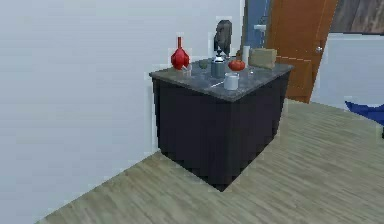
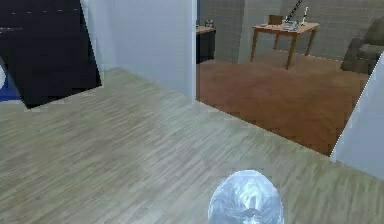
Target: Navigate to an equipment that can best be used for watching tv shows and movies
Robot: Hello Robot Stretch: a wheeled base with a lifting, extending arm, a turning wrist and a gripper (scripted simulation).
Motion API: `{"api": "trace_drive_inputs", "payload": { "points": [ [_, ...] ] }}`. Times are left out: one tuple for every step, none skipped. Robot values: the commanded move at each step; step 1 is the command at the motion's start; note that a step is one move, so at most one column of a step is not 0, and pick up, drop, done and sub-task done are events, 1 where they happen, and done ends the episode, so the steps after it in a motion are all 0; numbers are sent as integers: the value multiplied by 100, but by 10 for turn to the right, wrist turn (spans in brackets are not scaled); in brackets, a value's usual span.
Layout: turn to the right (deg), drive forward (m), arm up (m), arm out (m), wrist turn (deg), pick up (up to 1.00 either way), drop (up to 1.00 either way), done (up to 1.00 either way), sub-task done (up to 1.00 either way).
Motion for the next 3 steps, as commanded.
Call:
{"api": "trace_drive_inputs", "payload": {
  "points": [
    [180, 0, 0, 0, 0, 0, 0, 0, 0],
    [0, 60, 0, 0, 0, 0, 0, 0, 0],
    [450, 0, 0, 0, 0, 0, 0, 0, 0]
  ]
}}
